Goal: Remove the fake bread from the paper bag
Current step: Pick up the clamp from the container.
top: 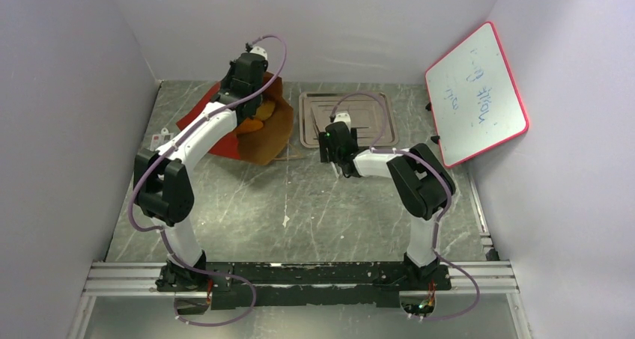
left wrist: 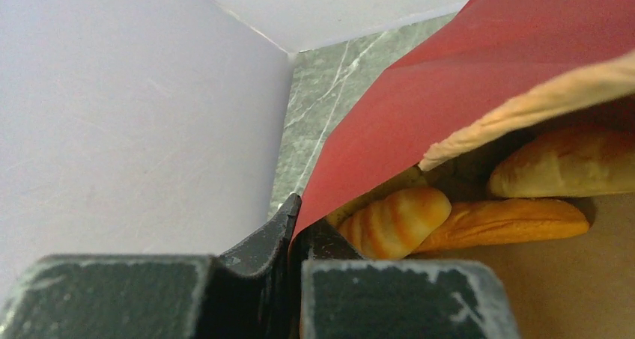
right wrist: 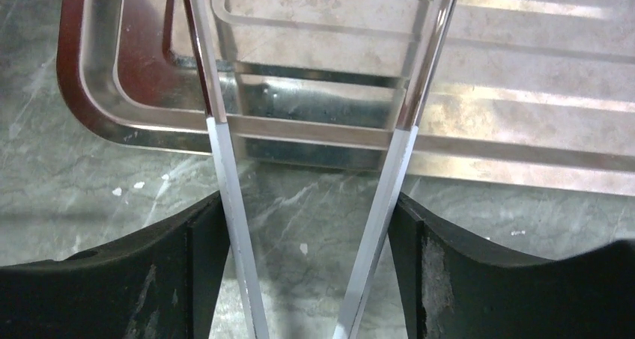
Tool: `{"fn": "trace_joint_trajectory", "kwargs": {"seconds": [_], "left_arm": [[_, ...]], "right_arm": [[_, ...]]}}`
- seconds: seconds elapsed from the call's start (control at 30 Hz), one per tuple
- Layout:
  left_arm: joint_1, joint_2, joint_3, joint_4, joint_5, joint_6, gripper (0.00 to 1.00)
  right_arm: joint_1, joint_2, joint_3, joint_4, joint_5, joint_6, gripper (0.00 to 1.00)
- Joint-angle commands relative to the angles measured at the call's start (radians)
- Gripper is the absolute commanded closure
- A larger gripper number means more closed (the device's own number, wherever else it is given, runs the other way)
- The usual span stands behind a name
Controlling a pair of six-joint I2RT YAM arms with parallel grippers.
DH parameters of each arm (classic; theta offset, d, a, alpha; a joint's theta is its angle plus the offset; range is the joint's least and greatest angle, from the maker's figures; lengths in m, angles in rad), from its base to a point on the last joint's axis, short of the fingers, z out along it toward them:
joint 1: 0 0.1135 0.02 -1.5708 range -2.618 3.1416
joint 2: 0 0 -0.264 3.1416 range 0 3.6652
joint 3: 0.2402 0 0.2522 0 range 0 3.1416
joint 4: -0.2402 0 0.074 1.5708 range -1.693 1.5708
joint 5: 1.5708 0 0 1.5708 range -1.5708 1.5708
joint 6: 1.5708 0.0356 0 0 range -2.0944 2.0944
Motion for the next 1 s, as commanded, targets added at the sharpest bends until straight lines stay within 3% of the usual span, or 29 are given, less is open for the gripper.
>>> {"fn": "trace_joint_trajectory", "kwargs": {"seconds": [0.0, 0.5, 0.63, 0.73, 0.97], "left_arm": [[0.014, -0.03, 0.018, 0.028, 0.014, -0.05, 0.93], [0.014, -0.018, 0.017, -0.024, 0.076, -0.142, 0.93], [0.015, -0.019, 0.002, -0.014, 0.09, -0.15, 0.93], [0.023, -0.019, 0.004, -0.018, 0.101, -0.162, 0.93], [0.037, -0.039, -0.027, -0.005, 0.127, -0.188, 0.93]], "right_arm": [[-0.004, -0.073, -0.027, -0.016, -0.016, 0.025, 0.26], [-0.004, -0.251, -0.107, -0.068, -0.062, 0.08, 0.3], [-0.005, -0.291, -0.136, -0.075, -0.072, 0.094, 0.36], [-0.004, -0.305, -0.148, -0.083, -0.074, 0.1, 0.45], [0.008, -0.355, -0.165, -0.09, -0.065, 0.098, 0.45]]}}
